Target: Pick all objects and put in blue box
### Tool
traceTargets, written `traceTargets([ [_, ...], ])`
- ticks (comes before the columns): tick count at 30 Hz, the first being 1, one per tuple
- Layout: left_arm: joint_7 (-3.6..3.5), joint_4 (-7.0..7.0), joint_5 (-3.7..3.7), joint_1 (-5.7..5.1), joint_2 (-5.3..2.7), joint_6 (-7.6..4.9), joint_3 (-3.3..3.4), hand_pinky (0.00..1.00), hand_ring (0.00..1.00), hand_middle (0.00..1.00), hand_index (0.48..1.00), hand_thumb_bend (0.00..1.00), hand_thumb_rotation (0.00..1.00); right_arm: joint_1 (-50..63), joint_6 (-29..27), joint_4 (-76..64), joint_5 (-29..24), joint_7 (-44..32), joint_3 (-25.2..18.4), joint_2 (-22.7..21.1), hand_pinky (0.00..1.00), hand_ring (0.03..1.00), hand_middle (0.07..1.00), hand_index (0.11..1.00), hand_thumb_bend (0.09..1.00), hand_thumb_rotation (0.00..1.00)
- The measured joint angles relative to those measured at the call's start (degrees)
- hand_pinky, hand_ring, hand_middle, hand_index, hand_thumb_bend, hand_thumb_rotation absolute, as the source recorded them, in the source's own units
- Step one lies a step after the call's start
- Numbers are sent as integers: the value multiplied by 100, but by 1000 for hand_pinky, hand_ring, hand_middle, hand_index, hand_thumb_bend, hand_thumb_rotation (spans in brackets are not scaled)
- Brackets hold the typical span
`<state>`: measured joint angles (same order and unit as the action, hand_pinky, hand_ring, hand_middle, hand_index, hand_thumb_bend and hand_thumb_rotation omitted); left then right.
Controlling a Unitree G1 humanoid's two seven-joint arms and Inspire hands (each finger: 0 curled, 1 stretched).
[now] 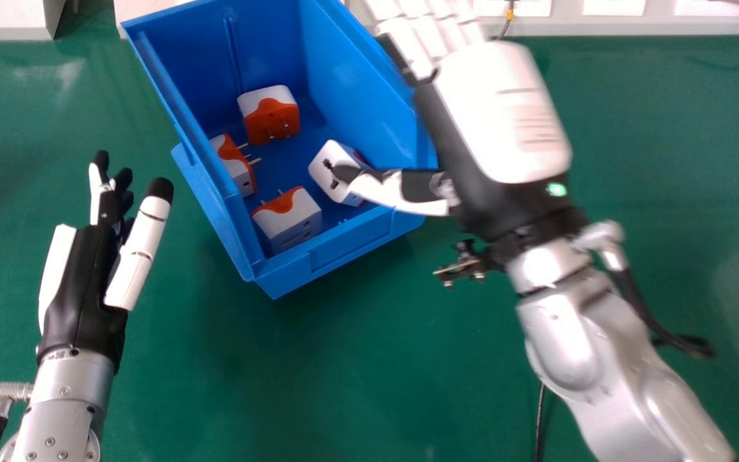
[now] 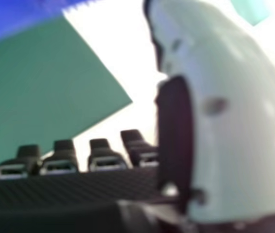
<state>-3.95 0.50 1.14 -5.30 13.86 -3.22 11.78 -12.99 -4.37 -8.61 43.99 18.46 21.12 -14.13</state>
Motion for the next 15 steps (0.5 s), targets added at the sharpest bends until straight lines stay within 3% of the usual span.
traceTargets([
  [4, 0, -121, -1, 100, 18, -137, 1, 975, 998, 1000, 981, 520, 890, 737, -234, -116, -692, 7, -379, 100, 988, 1000, 1000, 956, 341, 229],
  [9, 5, -356, 0, 116, 25, -213, 17, 975, 998, 1000, 983, 517, 889, 1462, -554, -1, -1851, -222, -745, 333, 976, 1000, 1000, 970, 303, 257],
  [11, 6, -425, 0, 124, 35, -256, 23, 975, 999, 1000, 984, 515, 889, 1610, -678, 159, -2113, -267, -865, 374, 974, 1000, 1000, 976, 284, 313],
  [13, 9, -491, 0, 132, 46, -291, 30, 975, 998, 1000, 984, 515, 888, 1709, -736, 388, -2290, -302, -997, 421, 973, 1000, 1000, 981, 279, 445],
  [15, 10, -525, -5, 135, 49, -318, 40, 975, 998, 1000, 984, 515, 888, 1765, -759, 584, -2545, -387, -1121, 505, 972, 1000, 1000, 982, 278, 474],
])
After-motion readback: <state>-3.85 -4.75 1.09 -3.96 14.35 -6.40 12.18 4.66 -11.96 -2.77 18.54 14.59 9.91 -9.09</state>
